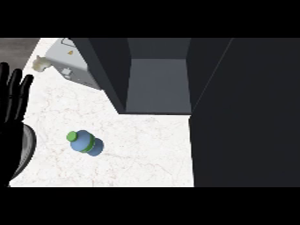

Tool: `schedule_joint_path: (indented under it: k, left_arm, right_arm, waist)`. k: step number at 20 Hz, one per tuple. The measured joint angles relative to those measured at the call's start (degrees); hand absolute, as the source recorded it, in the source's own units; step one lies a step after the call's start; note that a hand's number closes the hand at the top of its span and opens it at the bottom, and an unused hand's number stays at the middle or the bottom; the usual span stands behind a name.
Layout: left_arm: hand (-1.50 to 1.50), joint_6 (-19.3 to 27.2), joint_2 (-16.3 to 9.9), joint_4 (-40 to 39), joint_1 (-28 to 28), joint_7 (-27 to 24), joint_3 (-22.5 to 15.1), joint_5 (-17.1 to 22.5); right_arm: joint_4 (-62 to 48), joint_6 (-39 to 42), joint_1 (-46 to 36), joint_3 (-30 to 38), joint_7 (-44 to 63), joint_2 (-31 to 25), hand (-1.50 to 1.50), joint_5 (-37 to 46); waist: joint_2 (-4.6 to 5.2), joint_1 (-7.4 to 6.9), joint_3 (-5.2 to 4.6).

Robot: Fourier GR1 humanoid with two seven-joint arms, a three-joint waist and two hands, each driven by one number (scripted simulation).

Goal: Pick up the bottled water, place it into the cabinet and close the cabinet

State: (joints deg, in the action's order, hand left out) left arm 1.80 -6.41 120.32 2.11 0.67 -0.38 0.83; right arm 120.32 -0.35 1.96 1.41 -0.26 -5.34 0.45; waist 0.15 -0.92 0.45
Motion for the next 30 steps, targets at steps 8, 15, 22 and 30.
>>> schedule_joint_path:
  k: [8,15,22,30]
  left_arm:
    - [-1.50,-20.88,-6.93,-3.82,0.68,0.05,-5.09,18.67]
    - [-1.50,-38.76,-19.60,-9.22,-3.72,3.90,-0.67,39.14]
    - [-1.50,-48.86,-28.11,-13.45,-7.15,5.89,6.54,50.58]
    - [-1.50,-53.32,-26.60,-18.54,-6.62,6.57,9.23,48.25]
  right_arm:
    - [1.49,3.48,1.99,-3.07,1.14,0.97,-1.50,-5.05]
    - [9.56,5.71,11.44,-7.28,8.98,0.70,-1.50,-9.43]
    - [18.19,7.15,21.61,-9.84,11.74,0.43,-1.50,-10.63]
    - [19.04,9.32,27.85,-10.79,8.86,0.40,-1.50,-9.98]
  waist:
    - [0.16,2.43,-0.56]
    - [-0.18,2.10,-0.55]
    - [-0.31,1.50,-0.47]
    - [-0.30,1.52,-0.45]
